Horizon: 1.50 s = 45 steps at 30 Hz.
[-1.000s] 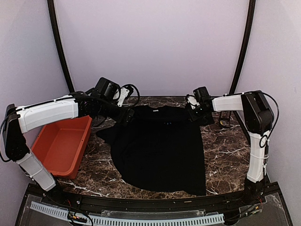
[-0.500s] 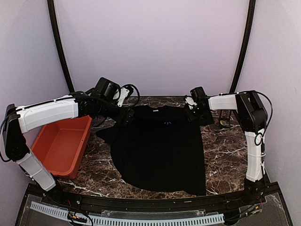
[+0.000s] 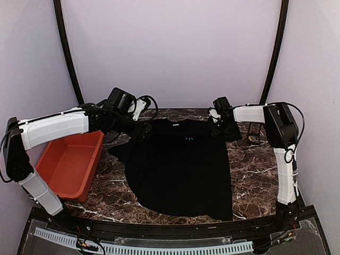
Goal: Pin the brooch onto the clothing
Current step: Pick up the brooch from the flattened clothing.
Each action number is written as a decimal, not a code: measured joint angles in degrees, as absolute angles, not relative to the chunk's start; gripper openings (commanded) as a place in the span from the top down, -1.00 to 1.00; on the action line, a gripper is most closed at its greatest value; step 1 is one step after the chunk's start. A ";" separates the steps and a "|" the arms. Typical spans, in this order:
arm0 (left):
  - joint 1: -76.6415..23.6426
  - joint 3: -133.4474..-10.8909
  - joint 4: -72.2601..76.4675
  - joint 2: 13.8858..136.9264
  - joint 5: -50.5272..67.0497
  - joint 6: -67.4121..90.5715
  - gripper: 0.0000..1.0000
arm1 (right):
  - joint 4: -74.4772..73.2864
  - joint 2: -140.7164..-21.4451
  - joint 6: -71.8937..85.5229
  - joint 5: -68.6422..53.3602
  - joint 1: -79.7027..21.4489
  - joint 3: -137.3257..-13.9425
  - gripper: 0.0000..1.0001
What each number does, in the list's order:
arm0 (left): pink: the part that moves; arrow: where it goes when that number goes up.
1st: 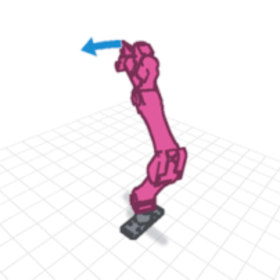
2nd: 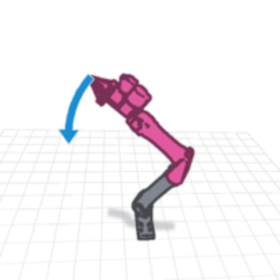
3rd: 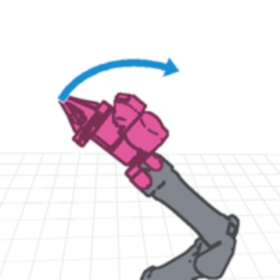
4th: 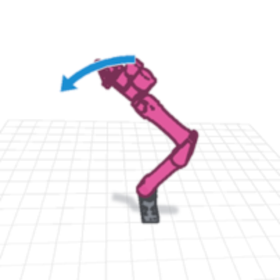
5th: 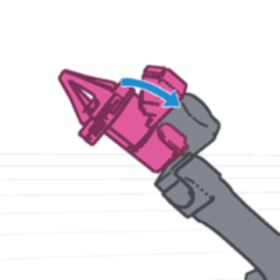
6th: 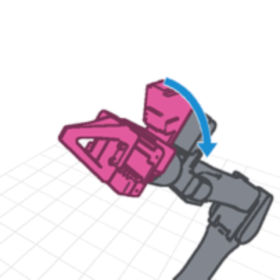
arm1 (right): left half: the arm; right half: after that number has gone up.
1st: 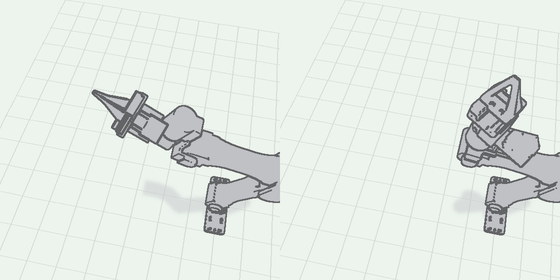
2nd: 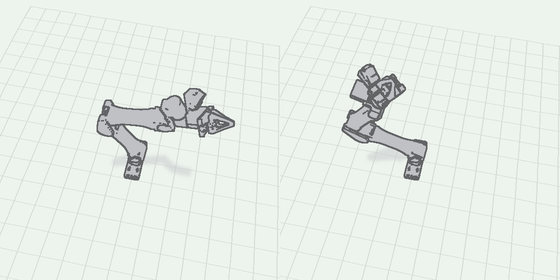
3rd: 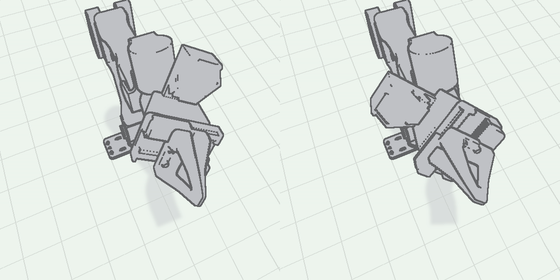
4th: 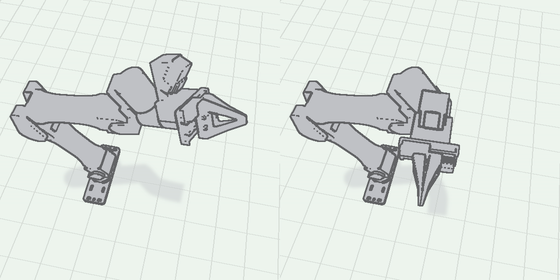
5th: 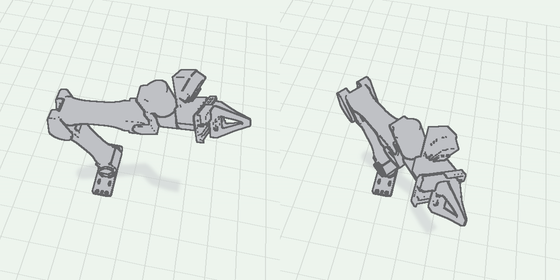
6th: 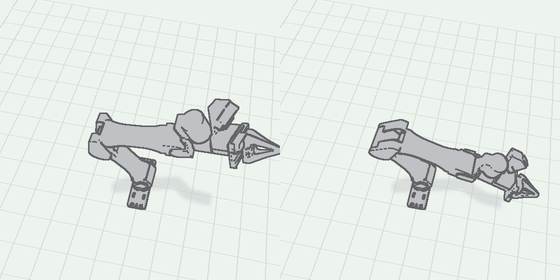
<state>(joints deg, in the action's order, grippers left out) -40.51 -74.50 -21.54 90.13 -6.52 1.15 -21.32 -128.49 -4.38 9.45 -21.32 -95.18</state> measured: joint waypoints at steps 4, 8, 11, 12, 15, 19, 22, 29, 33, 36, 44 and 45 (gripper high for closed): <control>-40.49 -74.50 -21.56 90.13 -6.50 1.15 -0.98 | -21.52 -128.49 -3.38 9.39 -21.30 -95.18 -0.29; -40.49 -74.50 -21.56 90.21 -6.50 1.15 -0.98 | -21.80 -128.49 -2.20 8.58 -21.21 -95.24 -0.30; -40.49 -74.50 -21.56 90.26 -6.50 1.15 -0.98 | -22.00 -128.49 -1.30 7.20 -20.86 -95.26 -0.29; -40.49 -74.50 -21.56 90.28 -6.50 1.15 -0.98 | -22.11 -128.49 -0.93 6.61 -20.64 -95.31 -0.28; -40.51 -74.50 -21.56 90.32 -6.52 1.15 -0.98 | -22.74 -128.49 0.30 4.36 -20.01 -95.46 -0.22; -40.51 -74.50 -21.56 90.32 -6.52 1.15 -0.98 | -23.42 -128.73 1.93 1.39 -19.49 -95.77 -0.14; -40.51 -74.50 -21.56 90.32 -6.52 1.15 -0.98 | -23.49 -128.81 2.94 0.05 -19.29 -95.79 0.04; -40.49 -74.50 -21.56 90.32 -6.50 1.15 -0.98 | -23.42 -128.81 3.77 -0.43 -19.29 -95.79 0.27; -40.51 -74.50 -21.56 90.32 -6.48 1.15 -0.98 | -23.40 -128.77 3.75 -0.27 -19.29 -95.77 0.29; -40.51 -74.50 -21.56 90.32 -6.48 1.15 -0.98 | -23.79 -128.25 3.77 -0.19 -19.29 -95.44 0.29; -40.51 -74.50 -21.56 90.32 -6.44 1.15 -0.98 | -26.13 -119.46 4.21 -1.43 -19.29 -92.66 0.28; -40.51 -74.50 -21.54 90.32 -6.35 1.13 -0.98 | -26.28 -117.49 4.40 -2.24 -19.29 -92.49 0.27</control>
<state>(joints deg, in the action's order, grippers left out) -40.51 -74.50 -21.54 90.32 -6.35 1.13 -26.28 -117.49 4.40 -2.24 -19.29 -92.49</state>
